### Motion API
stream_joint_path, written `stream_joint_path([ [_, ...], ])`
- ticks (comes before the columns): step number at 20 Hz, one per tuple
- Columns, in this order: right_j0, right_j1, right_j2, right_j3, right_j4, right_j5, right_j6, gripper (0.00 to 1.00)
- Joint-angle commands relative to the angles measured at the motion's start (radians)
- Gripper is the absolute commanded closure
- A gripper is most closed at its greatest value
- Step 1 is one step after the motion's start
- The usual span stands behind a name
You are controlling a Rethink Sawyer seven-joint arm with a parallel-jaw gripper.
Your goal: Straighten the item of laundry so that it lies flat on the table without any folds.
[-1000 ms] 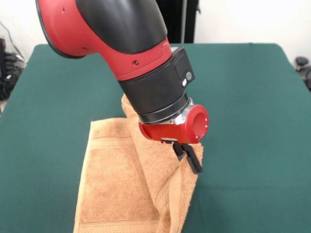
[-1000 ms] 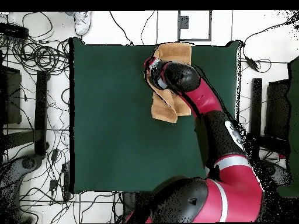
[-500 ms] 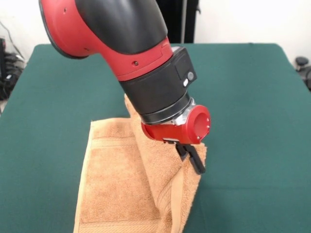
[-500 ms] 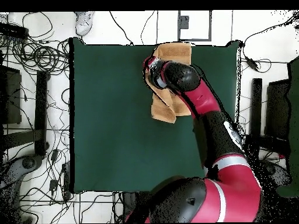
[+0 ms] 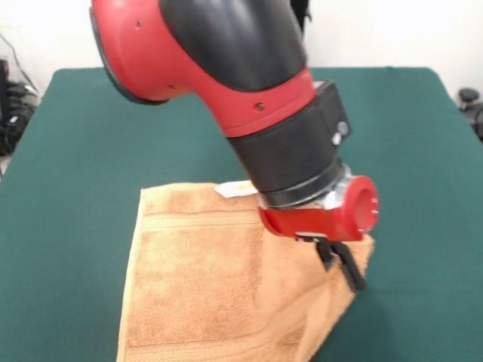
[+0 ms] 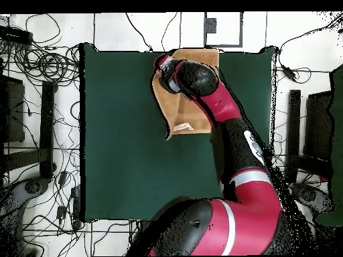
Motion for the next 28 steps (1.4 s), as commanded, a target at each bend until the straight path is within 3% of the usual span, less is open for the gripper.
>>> stream_joint_path([
  [1,0.079,0.028,0.013,-0.038,0.091,0.132,0.338,1.0],
  [20,0.065,0.033,0.032,-0.005,0.132,0.105,0.292,1.0],
  [21,0.063,0.032,0.035,-0.001,0.135,0.102,0.291,0.0],
  [28,0.054,0.027,0.053,0.023,0.159,0.079,0.292,0.0],
])
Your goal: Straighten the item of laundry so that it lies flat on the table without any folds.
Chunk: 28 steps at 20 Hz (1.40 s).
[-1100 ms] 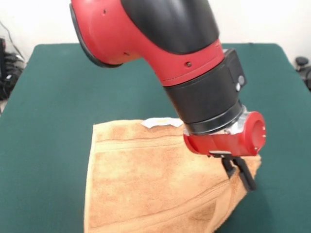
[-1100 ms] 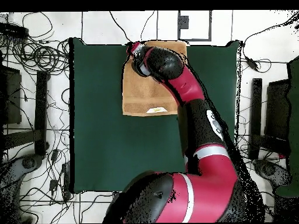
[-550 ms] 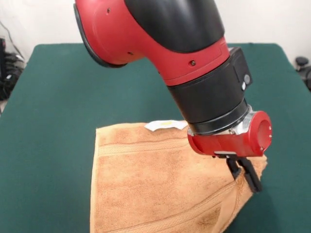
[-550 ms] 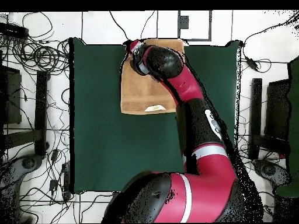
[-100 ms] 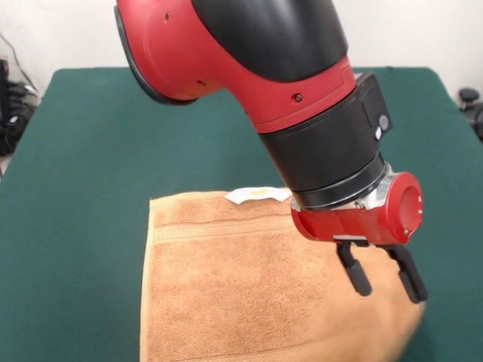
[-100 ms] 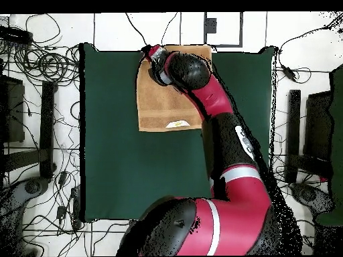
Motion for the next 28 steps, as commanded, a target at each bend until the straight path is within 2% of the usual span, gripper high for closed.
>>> stream_joint_path([
  [1,0.014,0.027,0.054,0.06,0.086,0.079,0.286,0.0],
  [13,0.003,0.03,0.074,0.068,0.102,0.088,0.237,0.0],
  [16,0.03,0.028,0.011,0.036,0.063,0.11,0.245,0.0],
  [17,0.05,0.035,-0.044,-0.012,0.002,0.09,0.193,0.0],
  [18,0.059,0.039,-0.073,-0.036,-0.022,0.098,0.182,0.0],
  [23,0.11,-0.011,-0.232,-0.069,-0.143,0.248,0.178,0.0],
  [28,0.126,-0.051,-0.306,-0.102,-0.265,0.366,0.098,0.0],
])
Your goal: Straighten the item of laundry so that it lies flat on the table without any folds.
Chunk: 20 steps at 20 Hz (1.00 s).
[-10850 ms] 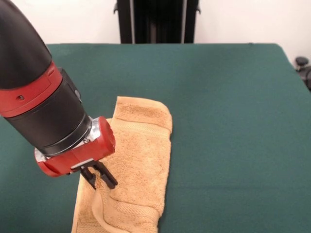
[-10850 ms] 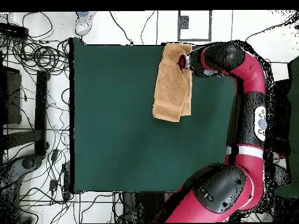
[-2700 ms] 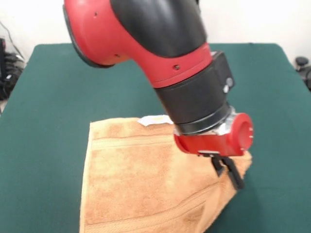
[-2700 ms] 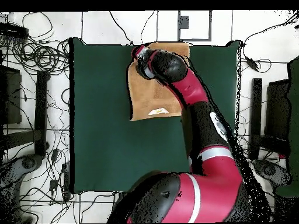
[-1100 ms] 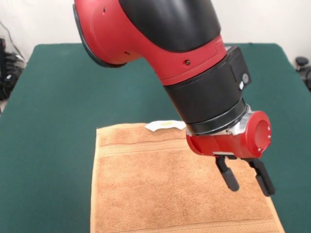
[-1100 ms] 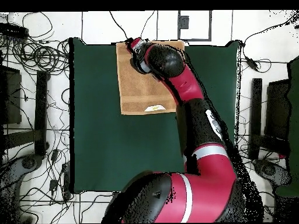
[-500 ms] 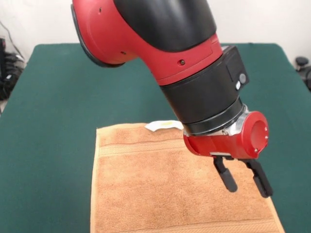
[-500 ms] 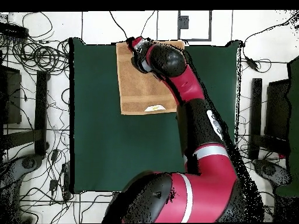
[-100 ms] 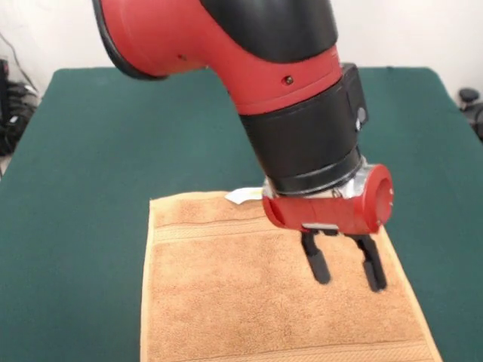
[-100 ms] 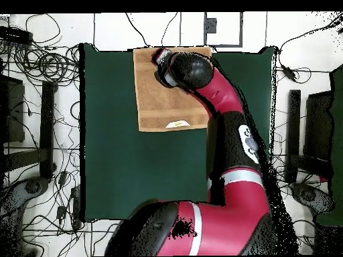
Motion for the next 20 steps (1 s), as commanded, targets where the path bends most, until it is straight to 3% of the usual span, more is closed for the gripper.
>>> stream_joint_path([
  [1,0.061,-0.04,-0.138,-0.035,-0.163,0.281,0.081,0.0],
  [10,0.065,-0.14,-0.168,-0.037,-0.314,0.515,0.026,0.0],
  [20,0.032,-0.064,-0.105,-0.166,-0.409,0.534,-0.042,0.0],
])
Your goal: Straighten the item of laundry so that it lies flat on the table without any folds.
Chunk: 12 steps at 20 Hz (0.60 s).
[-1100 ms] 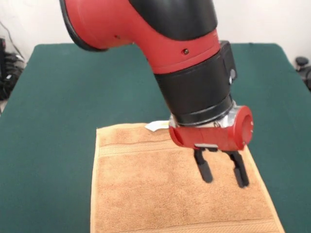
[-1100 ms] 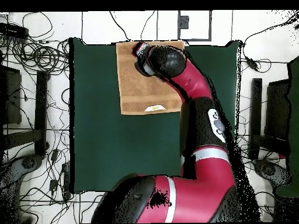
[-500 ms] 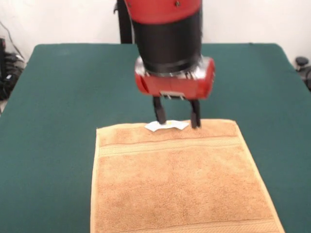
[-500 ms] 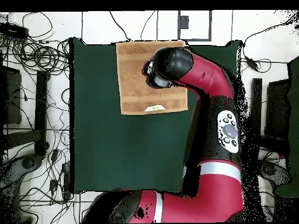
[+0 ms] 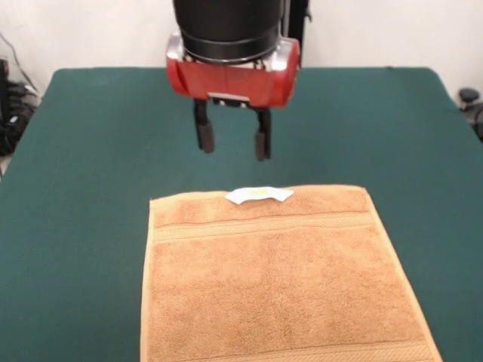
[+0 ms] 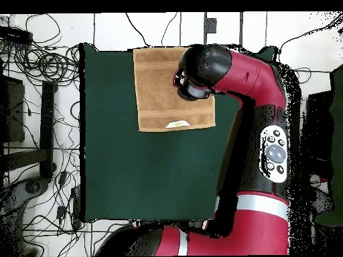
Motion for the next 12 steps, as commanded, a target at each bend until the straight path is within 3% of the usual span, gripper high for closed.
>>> stream_joint_path([
  [1,0.006,0.063,0.067,-0.051,-0.067,0.096,-0.043,0.0],
  [12,-0.004,0.078,0.079,-0.092,-0.078,0.117,-0.042,0.0],
])
